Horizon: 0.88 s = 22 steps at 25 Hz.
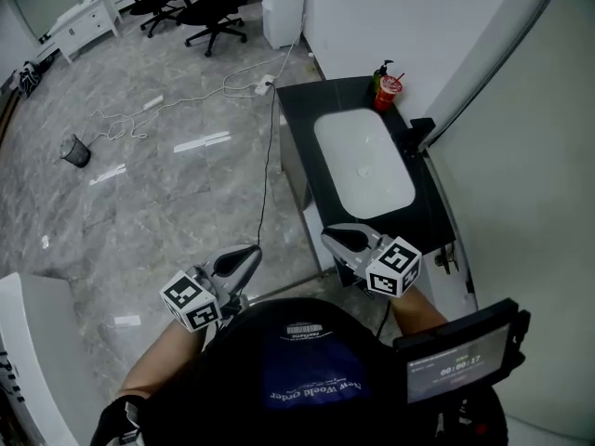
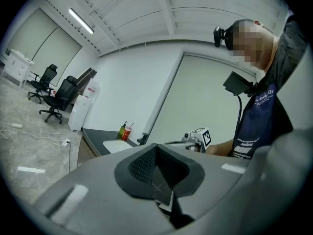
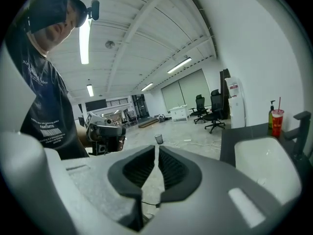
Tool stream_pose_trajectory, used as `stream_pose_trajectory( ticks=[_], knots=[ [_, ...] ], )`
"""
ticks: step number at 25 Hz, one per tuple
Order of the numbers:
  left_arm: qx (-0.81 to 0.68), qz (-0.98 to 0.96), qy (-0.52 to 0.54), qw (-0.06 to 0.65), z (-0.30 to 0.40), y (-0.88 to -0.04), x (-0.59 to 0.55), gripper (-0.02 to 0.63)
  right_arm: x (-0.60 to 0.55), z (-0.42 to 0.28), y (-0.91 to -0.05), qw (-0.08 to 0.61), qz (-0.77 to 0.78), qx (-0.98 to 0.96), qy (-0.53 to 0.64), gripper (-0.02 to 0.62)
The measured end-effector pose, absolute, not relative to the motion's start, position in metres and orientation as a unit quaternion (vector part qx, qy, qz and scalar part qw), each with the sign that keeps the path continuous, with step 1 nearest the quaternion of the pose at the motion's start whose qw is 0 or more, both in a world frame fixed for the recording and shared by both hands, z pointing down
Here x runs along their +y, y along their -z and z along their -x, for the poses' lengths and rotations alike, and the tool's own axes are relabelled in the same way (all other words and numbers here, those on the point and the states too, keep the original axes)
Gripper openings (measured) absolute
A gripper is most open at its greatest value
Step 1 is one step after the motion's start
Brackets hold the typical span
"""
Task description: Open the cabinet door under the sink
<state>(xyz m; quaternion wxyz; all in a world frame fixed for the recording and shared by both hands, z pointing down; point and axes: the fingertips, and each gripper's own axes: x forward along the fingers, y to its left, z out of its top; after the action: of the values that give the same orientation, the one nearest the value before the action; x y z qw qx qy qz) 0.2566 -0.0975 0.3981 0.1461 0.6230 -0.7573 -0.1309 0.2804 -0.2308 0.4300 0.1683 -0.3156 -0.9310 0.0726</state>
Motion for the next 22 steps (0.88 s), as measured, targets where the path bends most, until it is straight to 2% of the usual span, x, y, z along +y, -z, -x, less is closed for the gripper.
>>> stream_pose_trajectory(
  ticks=[13, 22],
  knots=[
    [-0.612, -0.763, 0.072, 0.195, -0.186, -0.424, -0.04, 0.002, -0.161, -0.222, -0.453, 0.167, 0.165, -0.959, -0.158, 0.003],
    [-0.552, -0.806, 0.056, 0.205, -0.191, -0.42, -0.058, 0.002, -0.169, -0.263, -0.454, 0.148, 0.064, -0.968, -0.189, 0.002]
  ],
)
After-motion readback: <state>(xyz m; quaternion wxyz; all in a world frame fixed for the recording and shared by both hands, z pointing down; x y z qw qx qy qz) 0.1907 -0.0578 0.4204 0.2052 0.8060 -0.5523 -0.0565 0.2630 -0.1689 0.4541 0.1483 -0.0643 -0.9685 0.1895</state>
